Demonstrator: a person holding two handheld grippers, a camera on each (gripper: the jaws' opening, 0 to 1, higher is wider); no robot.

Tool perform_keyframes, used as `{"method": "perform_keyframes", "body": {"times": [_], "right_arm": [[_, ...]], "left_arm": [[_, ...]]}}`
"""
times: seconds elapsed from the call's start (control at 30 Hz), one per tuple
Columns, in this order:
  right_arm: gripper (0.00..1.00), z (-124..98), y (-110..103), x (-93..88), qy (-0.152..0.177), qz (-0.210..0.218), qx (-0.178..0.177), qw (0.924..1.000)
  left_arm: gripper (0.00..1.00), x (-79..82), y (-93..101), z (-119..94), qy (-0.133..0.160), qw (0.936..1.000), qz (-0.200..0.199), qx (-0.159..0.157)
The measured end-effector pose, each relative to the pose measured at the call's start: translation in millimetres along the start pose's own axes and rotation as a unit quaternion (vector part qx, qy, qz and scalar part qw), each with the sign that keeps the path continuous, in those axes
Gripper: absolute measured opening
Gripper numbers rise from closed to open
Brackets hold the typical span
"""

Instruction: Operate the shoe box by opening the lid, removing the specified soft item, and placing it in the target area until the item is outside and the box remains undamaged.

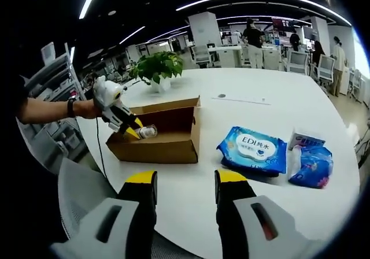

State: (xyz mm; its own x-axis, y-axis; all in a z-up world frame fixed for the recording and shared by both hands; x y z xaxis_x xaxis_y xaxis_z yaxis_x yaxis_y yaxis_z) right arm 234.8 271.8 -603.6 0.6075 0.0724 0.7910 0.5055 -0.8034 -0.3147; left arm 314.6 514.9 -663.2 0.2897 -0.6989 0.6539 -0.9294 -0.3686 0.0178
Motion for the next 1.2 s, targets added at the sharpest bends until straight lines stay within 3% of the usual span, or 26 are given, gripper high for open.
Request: {"method": "perform_keyframes", "body": {"times": [0.4,0.5,0.67,0.73,0.87,1.07,1.2], "right_arm": [[0.37,5.5,-14.3,13.9,-0.009,-0.049,0.036,0.9981],[0.38,6.7,-22.2,17.3,-0.016,-0.085,0.052,0.9949],[0.39,7.0,-31.2,19.5,-0.019,-0.110,0.067,0.9914],[0.38,6.9,-30.2,16.7,-0.033,-0.145,0.064,0.9868],[0.39,4.9,-37.9,15.0,-0.032,-0.154,0.076,0.9846],[0.36,-0.4,-45.9,19.2,-0.024,-0.187,0.084,0.9784],[0.34,-4.0,-53.1,20.2,-0.025,-0.229,0.090,0.9690]], "left_arm": [[0.19,57.8,26.9,-9.7,0.044,0.9939,0.101,-0.006],[0.19,71.4,43.8,-8.6,0.052,0.9884,0.141,-0.023],[0.19,87.6,66.2,-6.2,0.058,0.9797,0.187,-0.042],[0.19,95.0,75.0,-6.9,0.064,0.9756,0.205,-0.045],[0.19,109.6,94.5,-7.4,0.077,0.9677,0.231,-0.064],[0.19,120.1,109.9,-3.4,0.078,0.9572,0.267,-0.080],[0.19,128.0,119.7,-3.2,0.085,0.9489,0.290,-0.091]]}}
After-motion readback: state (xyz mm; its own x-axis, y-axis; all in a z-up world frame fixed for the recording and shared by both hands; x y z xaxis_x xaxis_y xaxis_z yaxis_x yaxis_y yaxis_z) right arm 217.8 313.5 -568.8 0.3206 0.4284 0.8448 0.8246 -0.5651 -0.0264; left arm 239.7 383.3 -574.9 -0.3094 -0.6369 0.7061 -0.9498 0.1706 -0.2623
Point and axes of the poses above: the point that each gripper's makers call its tool centre point, and the gripper's own axes: z roughly forward along the fingers, y roughly to its right, x roughly out of its top, the point moved 3 cm from there along -z, roughly backward along the fingers, and after that the axes turned 6 degrees about z, right-handed, at the moved point
